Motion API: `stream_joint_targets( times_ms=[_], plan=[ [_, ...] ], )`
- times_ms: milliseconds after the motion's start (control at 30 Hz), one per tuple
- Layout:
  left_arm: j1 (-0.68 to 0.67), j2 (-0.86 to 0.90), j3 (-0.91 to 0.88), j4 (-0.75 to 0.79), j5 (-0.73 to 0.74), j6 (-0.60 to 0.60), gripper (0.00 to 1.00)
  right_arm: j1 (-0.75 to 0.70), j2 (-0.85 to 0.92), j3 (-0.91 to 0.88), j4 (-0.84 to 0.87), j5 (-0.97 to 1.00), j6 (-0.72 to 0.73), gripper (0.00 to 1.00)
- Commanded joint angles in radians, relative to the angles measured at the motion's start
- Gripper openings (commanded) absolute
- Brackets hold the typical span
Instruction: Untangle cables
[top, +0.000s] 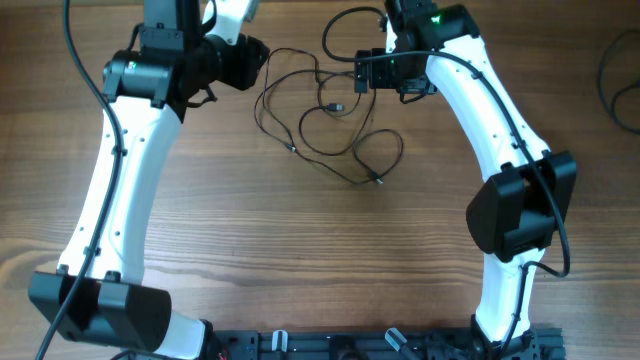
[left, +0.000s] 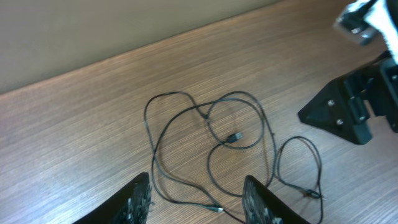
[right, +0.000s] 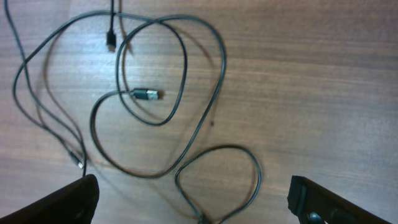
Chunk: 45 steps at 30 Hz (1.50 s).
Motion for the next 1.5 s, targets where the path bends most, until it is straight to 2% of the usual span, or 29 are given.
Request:
stream_joint_targets(
  times_ms=[0, 67, 100, 167, 233, 300, 333, 400, 467, 500, 533, 567, 967, 1400, 1467],
  plan=[
    [0.017, 0.067, 0.010, -0.003, -0.002, 0.000, 0.50, 0.004, 0.016, 0.001, 0.042, 0.037, 0.016, 1.00],
    [0.016, 0.098, 0.010, 0.000, -0.002, -0.005, 0.49, 0.004, 0.016, 0.001, 0.065, 0.046, 0.016, 1.00],
    [0.016, 0.118, 0.010, 0.002, -0.002, -0.013, 0.45, 0.004, 0.016, 0.001, 0.074, 0.053, 0.016, 1.00],
    [0.016, 0.159, 0.010, 0.004, -0.002, -0.025, 0.45, 0.004, 0.016, 0.001, 0.082, 0.059, 0.012, 1.00],
    [0.016, 0.205, 0.010, 0.004, -0.002, -0.025, 0.57, 0.001, 0.016, 0.001, 0.083, 0.059, -0.009, 1.00],
    [0.016, 0.249, 0.010, 0.005, -0.002, -0.025, 0.61, 0.001, 0.016, 0.001, 0.081, 0.068, -0.011, 0.98],
    [0.016, 0.266, 0.010, 0.005, -0.002, -0.025, 0.59, 0.001, 0.016, 0.001, 0.081, 0.071, -0.012, 0.94],
    [0.016, 0.303, 0.010, 0.005, -0.002, -0.025, 0.57, 0.001, 0.016, 0.001, 0.081, 0.077, -0.021, 0.77],
    [0.016, 0.334, 0.010, 0.008, -0.002, -0.025, 0.59, 0.001, 0.016, 0.001, 0.085, 0.092, -0.024, 0.64],
    [0.016, 0.347, 0.010, 0.012, -0.002, -0.025, 0.65, 0.001, 0.016, 0.001, 0.089, 0.092, -0.032, 0.67],
    [0.016, 0.362, 0.010, 0.021, -0.002, -0.026, 0.70, 0.001, 0.016, 0.001, 0.092, 0.097, -0.038, 0.93],
    [0.016, 0.372, 0.010, 0.031, -0.002, -0.032, 0.72, 0.001, 0.016, 0.001, 0.092, 0.109, -0.036, 1.00],
    [0.007, 0.514, 0.010, 0.126, -0.002, -0.058, 0.79, -0.009, 0.016, 0.001, 0.094, 0.126, -0.038, 1.00],
    [0.005, 0.573, 0.010, 0.152, -0.001, -0.058, 0.78, -0.010, 0.016, 0.001, 0.095, 0.126, -0.061, 1.00],
    [0.005, 0.574, 0.010, 0.152, -0.001, -0.058, 0.74, -0.010, 0.016, 0.001, 0.095, 0.126, -0.060, 1.00]
  ],
)
